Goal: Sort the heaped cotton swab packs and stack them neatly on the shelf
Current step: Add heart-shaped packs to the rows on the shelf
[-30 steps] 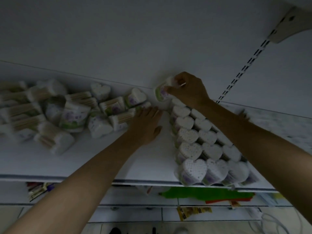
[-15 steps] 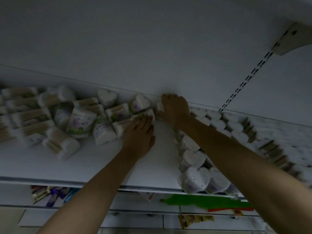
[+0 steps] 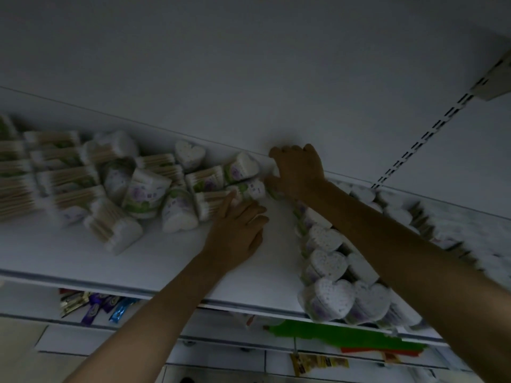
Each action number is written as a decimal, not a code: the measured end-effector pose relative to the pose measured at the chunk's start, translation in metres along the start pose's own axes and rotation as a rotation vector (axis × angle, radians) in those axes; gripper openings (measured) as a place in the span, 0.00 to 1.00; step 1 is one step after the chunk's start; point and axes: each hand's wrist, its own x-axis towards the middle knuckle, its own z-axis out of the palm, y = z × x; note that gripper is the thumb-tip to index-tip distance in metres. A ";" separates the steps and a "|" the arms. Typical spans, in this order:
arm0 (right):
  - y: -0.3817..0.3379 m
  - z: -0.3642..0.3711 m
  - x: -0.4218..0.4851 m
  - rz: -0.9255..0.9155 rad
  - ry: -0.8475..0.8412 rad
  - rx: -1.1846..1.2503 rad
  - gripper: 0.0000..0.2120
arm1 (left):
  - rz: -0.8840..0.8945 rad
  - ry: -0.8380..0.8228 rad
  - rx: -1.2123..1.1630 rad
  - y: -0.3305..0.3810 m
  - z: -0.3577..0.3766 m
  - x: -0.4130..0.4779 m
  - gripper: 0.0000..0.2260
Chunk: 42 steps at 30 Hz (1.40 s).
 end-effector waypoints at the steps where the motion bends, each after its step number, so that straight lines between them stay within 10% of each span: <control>1: -0.004 -0.001 0.003 -0.019 0.013 0.072 0.27 | -0.027 -0.018 -0.022 0.004 -0.003 -0.005 0.13; 23: -0.017 -0.010 -0.002 -0.090 0.136 0.359 0.28 | -0.268 -0.152 -0.096 0.023 -0.024 -0.026 0.26; 34: -0.013 0.004 -0.075 -0.118 -0.102 0.151 0.32 | -0.321 -0.298 -0.325 0.038 -0.029 -0.019 0.31; 38: -0.020 0.006 -0.095 -0.124 0.134 0.140 0.18 | -0.484 -0.305 -0.453 0.063 -0.011 -0.014 0.37; 42: -0.019 0.011 -0.109 -0.132 0.006 0.174 0.08 | -0.425 -0.478 -0.189 0.074 0.004 -0.011 0.38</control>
